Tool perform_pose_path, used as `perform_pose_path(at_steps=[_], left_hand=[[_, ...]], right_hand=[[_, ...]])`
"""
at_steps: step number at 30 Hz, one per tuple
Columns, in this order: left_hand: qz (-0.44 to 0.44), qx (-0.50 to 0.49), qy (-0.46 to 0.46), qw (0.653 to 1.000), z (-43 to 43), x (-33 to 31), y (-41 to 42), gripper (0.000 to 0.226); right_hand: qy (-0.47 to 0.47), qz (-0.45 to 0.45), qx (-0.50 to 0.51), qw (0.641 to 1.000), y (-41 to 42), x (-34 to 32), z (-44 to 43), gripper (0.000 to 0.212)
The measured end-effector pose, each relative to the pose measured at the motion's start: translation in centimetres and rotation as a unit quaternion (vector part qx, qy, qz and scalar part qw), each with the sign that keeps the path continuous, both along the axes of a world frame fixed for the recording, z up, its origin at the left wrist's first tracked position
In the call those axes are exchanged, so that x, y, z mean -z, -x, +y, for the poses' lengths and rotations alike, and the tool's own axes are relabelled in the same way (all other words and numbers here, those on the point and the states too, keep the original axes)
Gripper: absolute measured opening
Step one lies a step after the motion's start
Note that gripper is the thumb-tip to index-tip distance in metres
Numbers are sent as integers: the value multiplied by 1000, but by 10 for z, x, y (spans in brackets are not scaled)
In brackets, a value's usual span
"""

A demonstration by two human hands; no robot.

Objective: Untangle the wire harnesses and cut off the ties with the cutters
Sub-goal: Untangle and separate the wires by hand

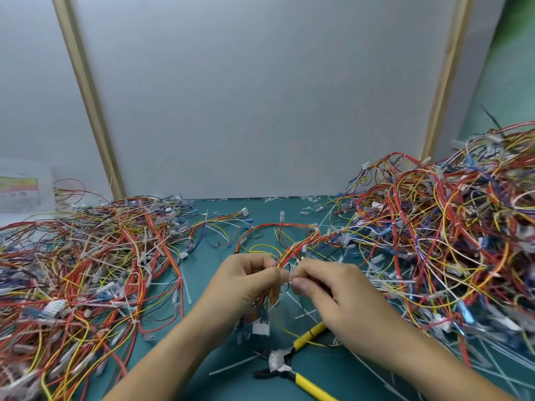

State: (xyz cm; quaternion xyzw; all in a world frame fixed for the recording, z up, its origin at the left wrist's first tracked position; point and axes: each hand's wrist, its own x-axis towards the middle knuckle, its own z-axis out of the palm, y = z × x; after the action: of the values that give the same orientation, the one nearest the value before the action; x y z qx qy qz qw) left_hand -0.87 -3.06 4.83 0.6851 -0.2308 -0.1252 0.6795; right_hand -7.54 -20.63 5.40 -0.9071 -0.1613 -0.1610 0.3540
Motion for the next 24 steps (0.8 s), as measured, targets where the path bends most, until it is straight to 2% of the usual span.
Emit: perform_pose_path(at_steps=[3, 8, 13, 20, 24], left_hand=[[-4, -7, -20, 1000, 0, 0, 0, 20], [-2, 36, -38, 999, 1, -1, 1, 22], [-22, 25, -29, 999, 2, -1, 0, 18], [-13, 90, -38, 995, 8, -5, -3, 20], [-10, 69, -21, 997, 9, -7, -4, 6]], right_hand=[[21, -3, -7, 1000, -1, -3, -8, 19], [18, -6, 1, 1000, 0, -3, -16, 20], [27, -8, -2, 1000, 0, -5, -14, 21], [8, 1, 14, 1000, 3, -6, -13, 19], [-43, 16, 23, 999, 5, -7, -11, 19]])
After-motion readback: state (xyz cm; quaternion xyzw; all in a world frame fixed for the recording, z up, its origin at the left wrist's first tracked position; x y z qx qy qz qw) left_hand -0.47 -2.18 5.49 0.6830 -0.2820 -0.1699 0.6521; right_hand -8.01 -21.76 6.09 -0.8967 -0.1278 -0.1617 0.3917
